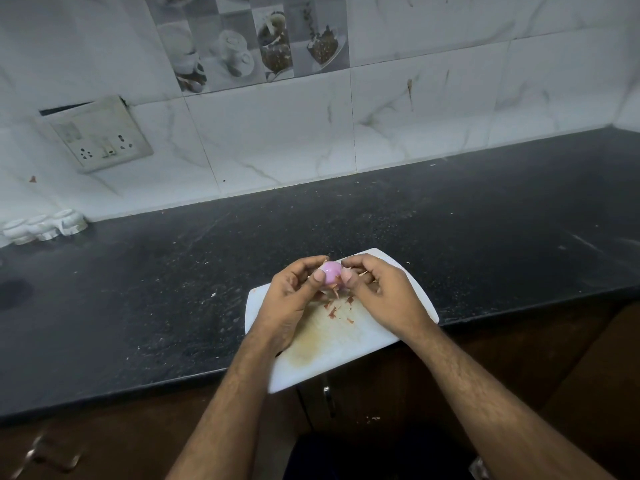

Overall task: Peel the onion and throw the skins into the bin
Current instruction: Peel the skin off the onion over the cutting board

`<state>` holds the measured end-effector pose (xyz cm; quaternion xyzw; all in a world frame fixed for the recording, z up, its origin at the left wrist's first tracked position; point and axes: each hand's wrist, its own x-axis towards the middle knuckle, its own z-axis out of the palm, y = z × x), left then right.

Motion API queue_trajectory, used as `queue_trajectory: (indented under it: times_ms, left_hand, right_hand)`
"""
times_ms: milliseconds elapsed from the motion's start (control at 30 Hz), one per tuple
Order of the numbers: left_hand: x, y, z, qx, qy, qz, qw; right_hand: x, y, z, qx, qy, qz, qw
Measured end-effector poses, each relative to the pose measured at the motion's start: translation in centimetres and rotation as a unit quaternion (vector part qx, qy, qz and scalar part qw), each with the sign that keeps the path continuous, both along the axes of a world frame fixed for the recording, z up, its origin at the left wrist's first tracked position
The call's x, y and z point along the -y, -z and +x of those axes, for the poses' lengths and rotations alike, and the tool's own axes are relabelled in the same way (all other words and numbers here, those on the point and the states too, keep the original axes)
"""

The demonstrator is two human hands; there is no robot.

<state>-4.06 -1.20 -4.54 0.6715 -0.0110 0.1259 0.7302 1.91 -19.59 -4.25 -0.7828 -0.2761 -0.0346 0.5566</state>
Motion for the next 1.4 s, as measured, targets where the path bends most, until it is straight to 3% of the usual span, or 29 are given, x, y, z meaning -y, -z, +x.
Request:
queue_trajectory:
  times_ms: [267,733,1200,1400]
  left_hand:
    - [0.26,-0.26,-0.26,-0.018,0.02,0.019,0.999]
    - [0.32,-0.09,-0.17,0.001,0.015,0.015,1.0]
    - [0.22,0.04,-0.19,-0.01,0.008,0.034,0.999]
    - [0.23,0.07,-0.14,-0.016,0.004,0.024,1.0]
  right_hand:
    - [0.17,0.04,-0.19,-0.013,0.021,0.04,0.999]
    - [-0.05,-0.44,-0.59,0.003,0.034,0.0,0.999]
    - [-0.17,0.26,-0.95,0.102,0.079,-0.047,0.991]
    - [-0.12,0.04,-0.64,0.086,0.09,-0.014,0.992]
